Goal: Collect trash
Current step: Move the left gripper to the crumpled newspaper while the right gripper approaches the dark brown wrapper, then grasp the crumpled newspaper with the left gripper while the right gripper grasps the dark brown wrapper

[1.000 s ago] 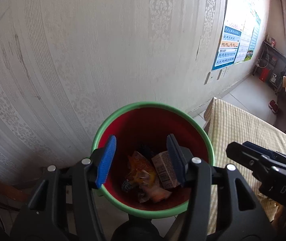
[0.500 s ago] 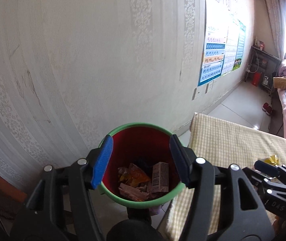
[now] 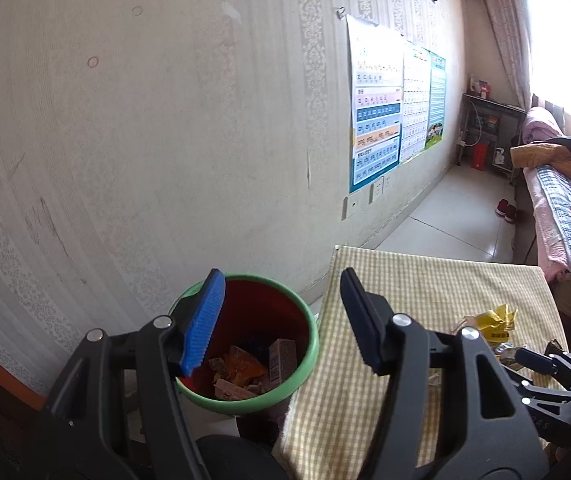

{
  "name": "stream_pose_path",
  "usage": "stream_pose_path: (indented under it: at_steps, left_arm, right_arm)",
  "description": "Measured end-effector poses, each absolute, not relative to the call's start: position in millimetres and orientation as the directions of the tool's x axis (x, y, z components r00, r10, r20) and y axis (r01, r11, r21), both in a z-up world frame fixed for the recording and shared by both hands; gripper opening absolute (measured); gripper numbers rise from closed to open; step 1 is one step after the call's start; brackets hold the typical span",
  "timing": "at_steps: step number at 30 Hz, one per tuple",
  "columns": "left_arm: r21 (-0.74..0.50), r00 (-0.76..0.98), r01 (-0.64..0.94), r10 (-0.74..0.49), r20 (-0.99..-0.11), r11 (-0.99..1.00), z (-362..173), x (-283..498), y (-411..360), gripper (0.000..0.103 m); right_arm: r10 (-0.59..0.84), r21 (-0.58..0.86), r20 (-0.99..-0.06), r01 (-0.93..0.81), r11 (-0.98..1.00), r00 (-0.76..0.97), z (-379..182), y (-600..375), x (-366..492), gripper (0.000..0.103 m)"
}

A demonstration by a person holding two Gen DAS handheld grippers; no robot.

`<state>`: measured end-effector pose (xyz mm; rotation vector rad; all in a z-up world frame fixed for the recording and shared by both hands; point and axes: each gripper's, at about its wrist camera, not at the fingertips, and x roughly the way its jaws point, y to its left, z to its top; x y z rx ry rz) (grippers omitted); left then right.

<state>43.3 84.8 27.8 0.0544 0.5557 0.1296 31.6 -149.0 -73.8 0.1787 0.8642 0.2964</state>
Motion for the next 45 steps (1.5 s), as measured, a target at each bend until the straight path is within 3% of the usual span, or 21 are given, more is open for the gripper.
stream_pose_path:
  at_steps: [6, 14, 20, 27, 33, 36, 45]
  left_arm:
    - [0.081, 0.840, -0.072, 0.104, -0.532, 0.994, 27, 44, 66, 0.069]
    - [-0.087, 0.718, 0.075, -0.114, -0.687, 0.993, -41, 66, 26, 0.072]
    - [-0.086, 0.623, 0.249, -0.228, -0.748, 0.965, -87, 84, -43, 0.073]
    - [-0.067, 0.454, 0.328, -0.219, -0.863, 0.942, -149, 121, -105, 0.072]
    - [-0.112, 0.391, 0.328, -0.242, -0.888, 0.938, -173, 122, -115, 0.047]
    - [-0.111, 0.390, 0.342, -0.249, -0.886, 0.933, -170, 116, -116, 0.039]
    - [-0.127, 0.419, 0.307, -0.254, -0.871, 0.943, -142, 86, -71, 0.038]
  right_arm:
    - [0.257, 0.235, -0.732, -0.120, 0.965, 0.632, -81, -186, 13, 0.055]
    - [0.155, 0.212, -0.780, 0.023, 0.977, 0.606, -112, -244, -15, 0.056]
    - [0.167, 0.261, -0.788, 0.076, 0.962, 0.593, -128, -265, -20, 0.056]
    - [0.215, 0.312, -0.789, 0.073, 0.947, 0.576, -140, -267, -20, 0.056]
    - [0.227, 0.337, -0.791, 0.096, 0.937, 0.568, -150, -275, -20, 0.057]
    - [0.227, 0.342, -0.794, 0.106, 0.934, 0.564, -153, -279, -19, 0.057]
    - [0.092, 0.264, -0.763, 0.179, 0.948, 0.640, -131, -326, -6, 0.058]
